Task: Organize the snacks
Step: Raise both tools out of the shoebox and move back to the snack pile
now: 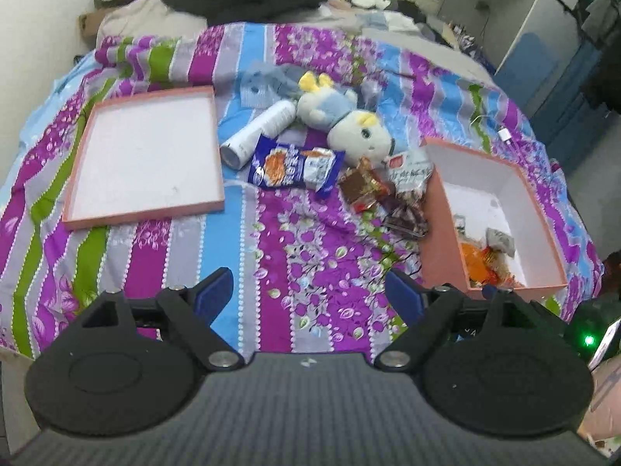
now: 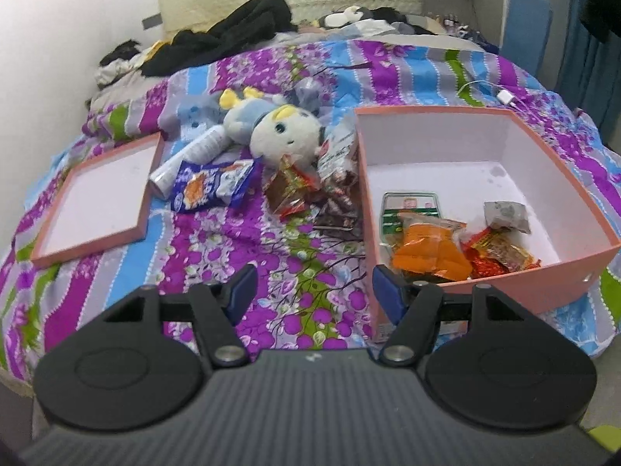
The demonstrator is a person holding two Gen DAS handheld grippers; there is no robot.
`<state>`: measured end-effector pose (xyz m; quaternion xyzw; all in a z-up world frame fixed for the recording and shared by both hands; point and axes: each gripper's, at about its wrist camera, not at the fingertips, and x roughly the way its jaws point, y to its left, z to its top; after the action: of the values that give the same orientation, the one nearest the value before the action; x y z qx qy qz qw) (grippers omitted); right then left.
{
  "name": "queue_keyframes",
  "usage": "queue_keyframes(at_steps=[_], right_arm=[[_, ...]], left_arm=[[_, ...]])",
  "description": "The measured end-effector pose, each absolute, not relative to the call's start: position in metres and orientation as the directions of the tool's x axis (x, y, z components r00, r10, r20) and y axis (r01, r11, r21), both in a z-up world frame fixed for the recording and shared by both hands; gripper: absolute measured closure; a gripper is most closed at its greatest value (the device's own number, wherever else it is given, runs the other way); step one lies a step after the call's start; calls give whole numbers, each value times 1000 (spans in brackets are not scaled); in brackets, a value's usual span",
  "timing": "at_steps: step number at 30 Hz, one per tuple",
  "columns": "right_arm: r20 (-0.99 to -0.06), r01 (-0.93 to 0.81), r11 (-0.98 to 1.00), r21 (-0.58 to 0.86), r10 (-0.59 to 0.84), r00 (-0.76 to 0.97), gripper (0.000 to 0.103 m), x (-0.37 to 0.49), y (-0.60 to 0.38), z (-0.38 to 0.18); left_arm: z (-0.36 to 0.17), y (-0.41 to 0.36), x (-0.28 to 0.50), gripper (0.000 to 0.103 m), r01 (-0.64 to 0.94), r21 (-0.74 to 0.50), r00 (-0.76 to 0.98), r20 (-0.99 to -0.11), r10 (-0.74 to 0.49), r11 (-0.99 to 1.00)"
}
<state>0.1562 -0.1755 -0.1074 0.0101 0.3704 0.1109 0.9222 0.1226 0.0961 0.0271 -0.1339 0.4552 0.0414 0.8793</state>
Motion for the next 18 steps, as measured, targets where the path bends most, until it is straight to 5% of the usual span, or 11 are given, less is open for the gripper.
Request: queue_keyframes(at_steps=[18], right_arm=[[-623, -369, 929, 1, 289, 727, 37, 208, -118, -153]], left_arm=[[-87, 136, 271, 15, -260, -274, 539, -836, -96, 926]])
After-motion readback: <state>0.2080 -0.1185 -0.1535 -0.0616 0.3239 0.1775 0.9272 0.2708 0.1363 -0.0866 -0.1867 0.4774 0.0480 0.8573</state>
